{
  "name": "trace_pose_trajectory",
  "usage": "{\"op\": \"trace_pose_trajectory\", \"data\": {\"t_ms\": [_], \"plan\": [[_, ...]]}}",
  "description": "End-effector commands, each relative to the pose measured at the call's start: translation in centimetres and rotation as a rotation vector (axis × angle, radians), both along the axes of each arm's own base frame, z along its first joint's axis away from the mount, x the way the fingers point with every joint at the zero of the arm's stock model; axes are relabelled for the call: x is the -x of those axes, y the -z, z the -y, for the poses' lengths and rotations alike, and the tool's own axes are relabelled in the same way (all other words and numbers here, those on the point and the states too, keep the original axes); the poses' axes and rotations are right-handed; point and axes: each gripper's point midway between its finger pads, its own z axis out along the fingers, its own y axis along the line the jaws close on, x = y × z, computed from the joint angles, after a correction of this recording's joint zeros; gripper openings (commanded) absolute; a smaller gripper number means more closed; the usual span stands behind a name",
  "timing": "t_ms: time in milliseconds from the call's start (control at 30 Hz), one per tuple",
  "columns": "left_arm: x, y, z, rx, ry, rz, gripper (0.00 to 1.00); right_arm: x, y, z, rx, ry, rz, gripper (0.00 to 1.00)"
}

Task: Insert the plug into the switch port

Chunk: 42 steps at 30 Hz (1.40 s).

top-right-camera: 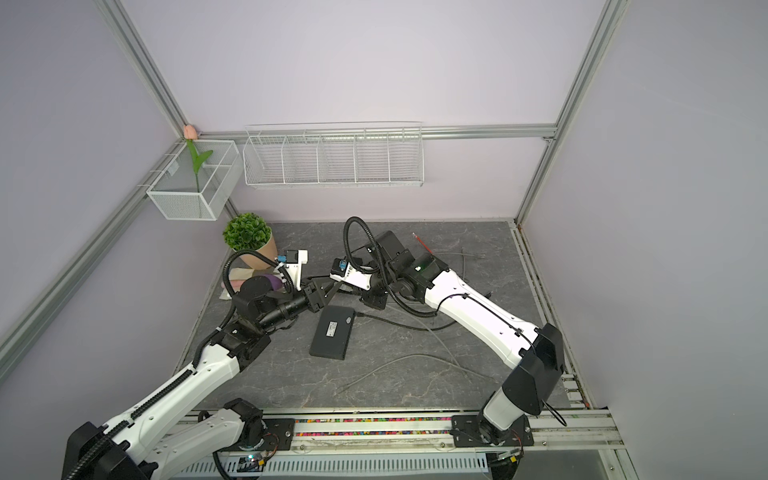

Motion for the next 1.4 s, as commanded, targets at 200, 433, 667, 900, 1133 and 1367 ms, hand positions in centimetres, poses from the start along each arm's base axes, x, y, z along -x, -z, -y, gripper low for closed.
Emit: {"op": "trace_pose_trajectory", "data": {"t_ms": [200,433,667,900,1133,1367], "plan": [[0.3,-0.9,0.4,-0.002,0.018,0.025,0.28,0.1,-0.8,-0.5,-0.020,-0.033,0.001,0.07],[0.5,-0.6,0.4,-0.003,0.022,0.022,0.22,0.0,-1.3,-0.5,-0.033,-0.032,0.001,0.07],[0.6,-0.6,0.4,0.000,0.023,0.023,0.08,0.1,-1.4,-0.5,-0.038,-0.033,-0.006,0.07],[0.4,-0.9,0.2,-0.004,0.008,0.017,0.00,-0.4,-1.5,-0.3,-0.033,-0.005,0.010,0.29],[-0.4,-1.3,-0.3,-0.016,-0.049,-0.005,0.00,-1.3,-1.4,1.5,-0.038,0.112,0.117,0.46],[-0.8,-1.4,-0.2,-0.012,-0.058,-0.034,0.00,-1.0,-0.9,1.4,-0.029,0.125,0.155,0.47]]}}
